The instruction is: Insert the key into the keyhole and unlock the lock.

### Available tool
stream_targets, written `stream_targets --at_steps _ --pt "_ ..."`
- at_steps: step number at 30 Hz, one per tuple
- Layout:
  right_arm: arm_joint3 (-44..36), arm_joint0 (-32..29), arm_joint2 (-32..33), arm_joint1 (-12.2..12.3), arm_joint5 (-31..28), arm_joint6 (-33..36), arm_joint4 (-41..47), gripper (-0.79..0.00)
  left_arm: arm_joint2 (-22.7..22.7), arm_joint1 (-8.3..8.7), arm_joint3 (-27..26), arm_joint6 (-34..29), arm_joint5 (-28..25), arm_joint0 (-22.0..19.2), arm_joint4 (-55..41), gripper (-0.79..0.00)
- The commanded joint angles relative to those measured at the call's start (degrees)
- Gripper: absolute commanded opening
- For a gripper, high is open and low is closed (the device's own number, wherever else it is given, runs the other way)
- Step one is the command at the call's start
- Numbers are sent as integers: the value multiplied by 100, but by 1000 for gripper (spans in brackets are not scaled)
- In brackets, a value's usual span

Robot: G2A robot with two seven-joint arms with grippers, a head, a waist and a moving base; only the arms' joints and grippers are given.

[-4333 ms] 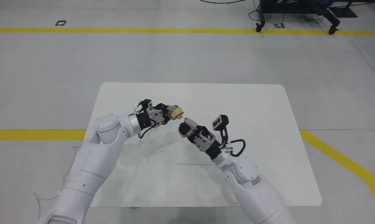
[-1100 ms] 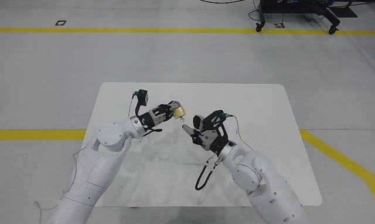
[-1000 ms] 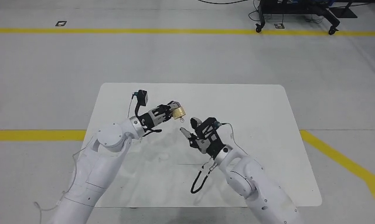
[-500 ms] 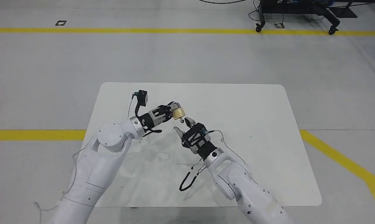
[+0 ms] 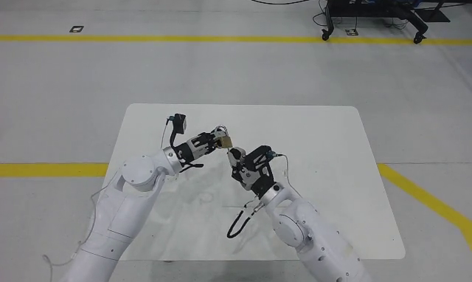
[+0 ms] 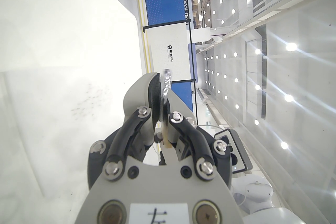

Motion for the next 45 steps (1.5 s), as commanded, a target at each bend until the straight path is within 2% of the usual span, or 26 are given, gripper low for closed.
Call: stream_targets --at_steps 1,6,12,13,14,15,16,22,30,32,34,39,45 --pt "-20 -21 106 -2 -200 106 658 -785 -5 -1 -7 6 -12 4 2 -785" --pt "-91 -101 472 17 -536 417 1963 -785 -35 -1 -32 7 -50 25 -17 -785" --pt "-172 -191 628 57 -679 542 2030 -785 -56 -2 -53 19 -69 45 -26 -785" --pt "-190 -208 636 61 -687 532 2002 -570 -55 -3 -57 20 -75 51 -23 -785" --pt "-205 -226 639 65 -689 526 1963 -440 -54 -4 -64 22 -79 55 -18 -785" --pt "-227 -240 640 70 -705 515 1900 -169 -52 -4 -71 25 -85 60 -12 -785" --pt "-240 -256 648 74 -698 482 1842 0 -53 -5 -77 30 -92 63 -10 -785" --pt "-644 -582 756 127 -818 219 1447 0 -59 -11 -87 86 -154 82 13 -785" --pt "-1693 -1704 2183 277 -1000 -903 1809 0 165 -40 -152 170 -115 -3 448 -785" --pt "-1873 -1967 2578 297 -1030 -1128 2078 0 342 -49 -172 23 16 -76 749 -785" --pt "-1873 -1967 2578 297 -1030 -1128 2078 0 674 -42 -132 -357 459 -299 1577 -785" --pt "-1873 -1967 2578 297 -1030 -1128 2078 0 1417 -114 -80 -731 1259 -849 3008 -785" --pt "-1873 -1967 2578 297 -1030 -1128 2078 0 2025 -302 195 -790 1632 -1213 3295 -785"
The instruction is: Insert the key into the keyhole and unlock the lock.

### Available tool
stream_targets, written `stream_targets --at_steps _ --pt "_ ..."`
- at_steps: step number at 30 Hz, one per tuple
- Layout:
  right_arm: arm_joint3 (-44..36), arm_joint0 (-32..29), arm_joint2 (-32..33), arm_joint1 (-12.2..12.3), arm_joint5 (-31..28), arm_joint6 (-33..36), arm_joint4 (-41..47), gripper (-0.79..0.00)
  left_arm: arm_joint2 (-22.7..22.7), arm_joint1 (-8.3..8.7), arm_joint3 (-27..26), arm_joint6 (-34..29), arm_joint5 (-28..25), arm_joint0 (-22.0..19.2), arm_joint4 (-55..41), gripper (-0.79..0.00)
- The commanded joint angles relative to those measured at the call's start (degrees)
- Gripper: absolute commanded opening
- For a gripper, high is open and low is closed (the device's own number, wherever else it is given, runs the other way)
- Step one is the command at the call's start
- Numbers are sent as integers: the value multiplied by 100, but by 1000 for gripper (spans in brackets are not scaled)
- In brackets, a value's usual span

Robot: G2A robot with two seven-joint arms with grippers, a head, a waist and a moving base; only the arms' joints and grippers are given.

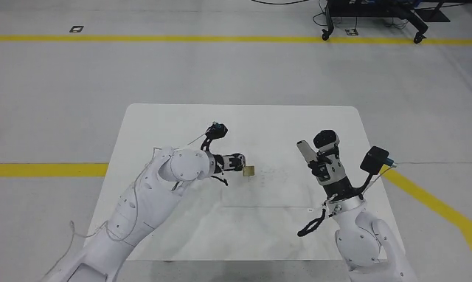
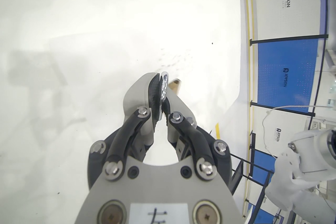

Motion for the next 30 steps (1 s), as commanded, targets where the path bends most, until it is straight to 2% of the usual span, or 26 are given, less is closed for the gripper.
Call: stream_targets --at_steps 1,7,8,10,11,17,22,27,30 --pt "0 0 0 0 0 0 0 0 124 -46 104 -60 71 -63 -24 -785" --pt "0 0 0 0 0 0 0 0 311 -120 324 -218 150 -141 1 -785" --pt "0 0 0 0 0 0 0 0 291 -119 332 -219 149 -132 -12 -650" --pt "0 0 0 0 0 0 0 0 203 -107 302 -218 147 -104 -82 -157" --pt "0 0 0 0 0 0 0 0 147 -94 275 -228 149 -88 -103 0" --pt "0 0 0 0 0 0 0 0 -271 37 -121 -338 16 132 -131 0" --pt "0 0 0 0 0 0 0 0 -875 162 -608 -119 -482 552 -586 0" --pt "0 0 0 0 0 0 0 0 -1658 270 -1133 482 -1536 1070 -1246 0" --pt "0 0 0 0 0 0 0 0 -2180 361 -1593 735 -2236 1400 -1298 0"
